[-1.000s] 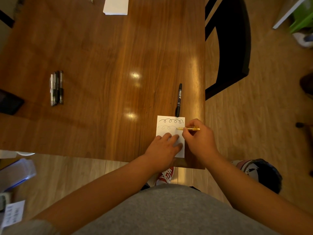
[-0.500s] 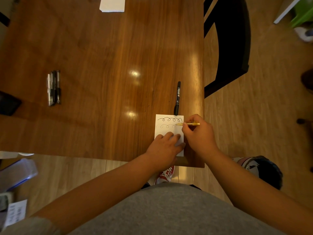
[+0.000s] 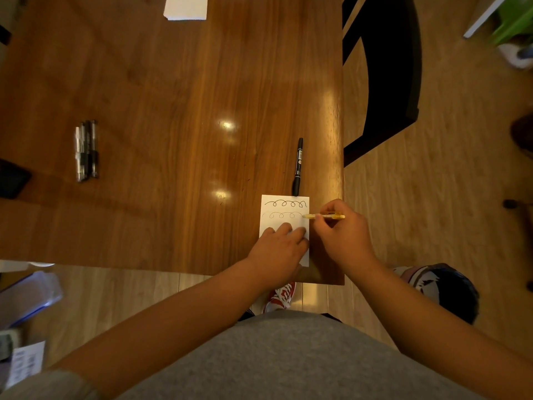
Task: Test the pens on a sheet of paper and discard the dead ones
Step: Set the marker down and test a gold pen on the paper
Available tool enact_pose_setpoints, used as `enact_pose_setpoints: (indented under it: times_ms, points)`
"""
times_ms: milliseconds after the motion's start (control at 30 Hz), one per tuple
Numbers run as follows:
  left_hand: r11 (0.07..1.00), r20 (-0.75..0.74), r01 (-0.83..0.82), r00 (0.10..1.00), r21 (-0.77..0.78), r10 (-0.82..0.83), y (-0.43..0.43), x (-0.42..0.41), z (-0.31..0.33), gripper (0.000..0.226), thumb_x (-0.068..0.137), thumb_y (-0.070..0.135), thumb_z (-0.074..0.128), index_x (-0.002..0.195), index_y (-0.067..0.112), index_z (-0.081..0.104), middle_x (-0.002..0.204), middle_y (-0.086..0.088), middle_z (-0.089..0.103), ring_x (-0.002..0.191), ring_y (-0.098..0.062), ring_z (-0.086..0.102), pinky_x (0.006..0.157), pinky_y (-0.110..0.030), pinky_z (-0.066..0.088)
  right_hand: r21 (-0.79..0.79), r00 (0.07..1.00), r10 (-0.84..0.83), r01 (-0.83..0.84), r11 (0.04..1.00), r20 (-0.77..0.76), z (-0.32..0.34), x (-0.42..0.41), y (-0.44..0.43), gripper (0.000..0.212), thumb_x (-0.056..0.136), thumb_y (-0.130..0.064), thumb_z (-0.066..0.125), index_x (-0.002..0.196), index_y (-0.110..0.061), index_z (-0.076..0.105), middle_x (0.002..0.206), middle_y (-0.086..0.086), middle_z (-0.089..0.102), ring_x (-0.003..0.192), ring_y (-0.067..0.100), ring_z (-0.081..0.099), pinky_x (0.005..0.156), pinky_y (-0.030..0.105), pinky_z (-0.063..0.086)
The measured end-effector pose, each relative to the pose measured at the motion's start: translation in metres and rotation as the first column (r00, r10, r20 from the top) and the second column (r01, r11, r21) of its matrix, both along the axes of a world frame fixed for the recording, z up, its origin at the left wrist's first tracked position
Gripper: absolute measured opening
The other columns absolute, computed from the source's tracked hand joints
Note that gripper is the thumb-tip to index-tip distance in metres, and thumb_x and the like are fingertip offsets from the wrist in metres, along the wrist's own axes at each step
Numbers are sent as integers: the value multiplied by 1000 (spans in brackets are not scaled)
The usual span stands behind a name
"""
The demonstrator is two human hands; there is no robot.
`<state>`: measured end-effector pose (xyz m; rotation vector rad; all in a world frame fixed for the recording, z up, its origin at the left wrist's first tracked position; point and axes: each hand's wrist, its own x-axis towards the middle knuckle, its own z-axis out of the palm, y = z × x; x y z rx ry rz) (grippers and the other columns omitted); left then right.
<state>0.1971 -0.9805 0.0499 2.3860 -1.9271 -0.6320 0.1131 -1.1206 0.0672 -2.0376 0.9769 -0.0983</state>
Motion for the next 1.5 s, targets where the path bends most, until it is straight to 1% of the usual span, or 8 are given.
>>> enact_pose_setpoints:
  times_ms: [167,867,1000,1100,1233,1300,1400,1500]
  points:
    - [999,-31,-20,999,-35,19,0,-4,-4,49,92,39,54,133,13,48,138,-9,45,122,-25,41,94,-37,42,26,999,34,-34,999,4,-1,2,4,10,91,-25,66,91,-29,56,83,-16,59,74,0,59,56,8,41]
    - [999,-29,-44,999,-19,44,-2,-4,-1,51,95,43,51,137,16,43,146,-7,40,129,-25,37,99,-38,40,108,990,-139,136,985,26,3,-4,-10,9,89,-22,65,81,-25,61,70,-7,64,63,12,62,52,21,47]
    - [998,-32,-55,998,-6,55,-1,-4,-3,50,96,43,48,139,17,42,149,-6,38,133,-25,35,102,-40,38,411,890,-454,400,819,37,7,-1,-22,25,96,-24,49,75,-18,60,64,-1,64,64,15,61,57,28,50]
    - [998,-41,-66,997,-16,65,-3,-1,-3,48,97,43,48,137,17,44,148,-6,39,131,-25,37,101,-40,39,569,824,-567,472,673,-14,12,12,-34,31,96,-23,43,72,-13,59,61,-2,63,68,18,62,67,36,51]
    - [991,-130,-123,985,-60,115,-5,7,-1,43,97,40,48,134,18,51,143,-6,46,128,-24,41,100,-38,41,741,825,-563,409,532,-51,14,28,-47,25,94,-24,46,71,-14,51,52,-2,49,48,12,46,45,26,40]
    - [979,-129,-172,979,-113,157,-5,16,1,42,97,40,49,132,19,53,142,-6,49,128,-23,41,102,-38,39,802,843,-530,380,461,-95,14,36,-51,39,95,-44,48,67,-17,48,49,-4,40,41,9,35,37,22,28]
    - [942,-93,-313,948,-120,303,-4,38,2,49,95,46,49,138,23,47,146,-3,43,134,-21,34,108,-39,33,826,858,-491,382,414,-151,12,50,-55,64,86,-75,39,55,-20,44,48,-3,35,41,9,29,37,22,23]
    - [904,-18,-427,904,-35,427,-4,66,-1,67,90,55,53,146,26,31,156,-4,25,144,-25,18,115,-44,22,834,859,-483,386,395,-169,9,64,-57,65,87,-73,38,51,-20,40,47,-2,34,41,10,27,37,21,22]
